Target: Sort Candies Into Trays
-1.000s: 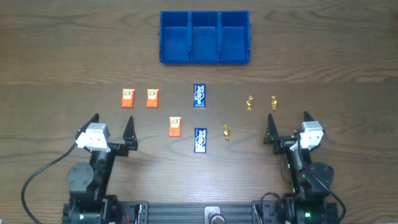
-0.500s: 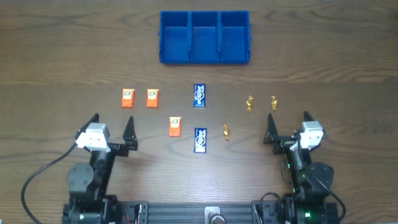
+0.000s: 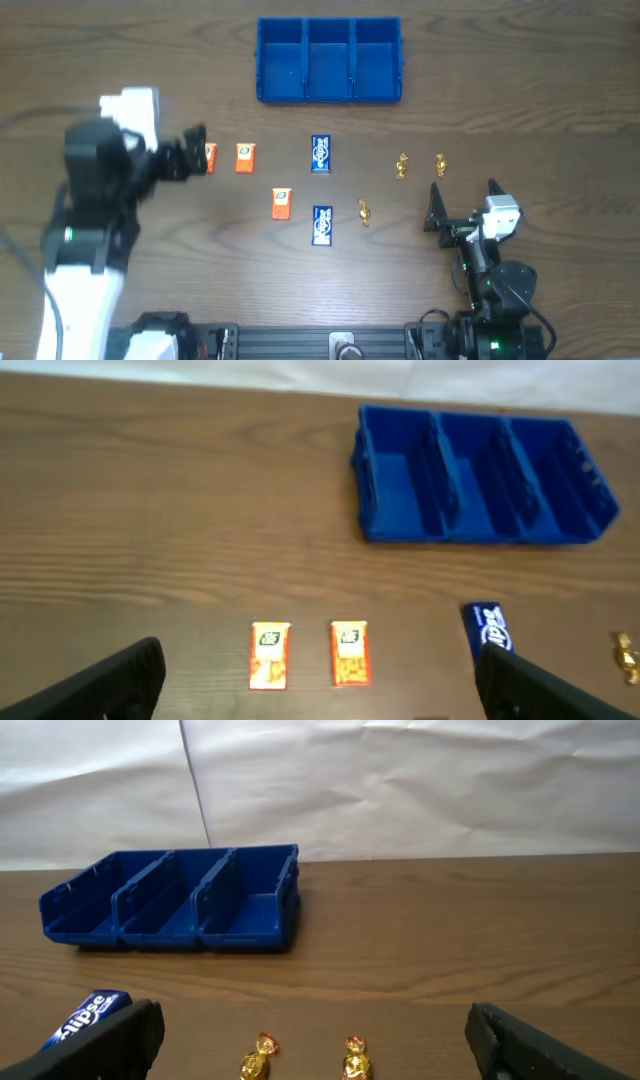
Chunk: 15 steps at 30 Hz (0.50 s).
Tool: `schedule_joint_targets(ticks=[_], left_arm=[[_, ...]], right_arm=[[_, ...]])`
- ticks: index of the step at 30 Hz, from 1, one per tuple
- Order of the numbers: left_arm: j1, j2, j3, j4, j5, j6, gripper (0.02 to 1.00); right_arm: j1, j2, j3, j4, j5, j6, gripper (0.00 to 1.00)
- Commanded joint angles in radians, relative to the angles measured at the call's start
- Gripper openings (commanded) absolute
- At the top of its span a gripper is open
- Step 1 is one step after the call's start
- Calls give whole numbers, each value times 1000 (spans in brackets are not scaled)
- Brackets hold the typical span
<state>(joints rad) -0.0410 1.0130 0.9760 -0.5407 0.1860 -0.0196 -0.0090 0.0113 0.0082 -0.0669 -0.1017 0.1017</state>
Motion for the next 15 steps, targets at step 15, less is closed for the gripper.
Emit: schedule_joint_targets(ticks=[15], left_arm=[[4, 768, 184, -56, 4, 155, 998]], right_arm=[[0, -6, 0, -7, -5, 2, 998]])
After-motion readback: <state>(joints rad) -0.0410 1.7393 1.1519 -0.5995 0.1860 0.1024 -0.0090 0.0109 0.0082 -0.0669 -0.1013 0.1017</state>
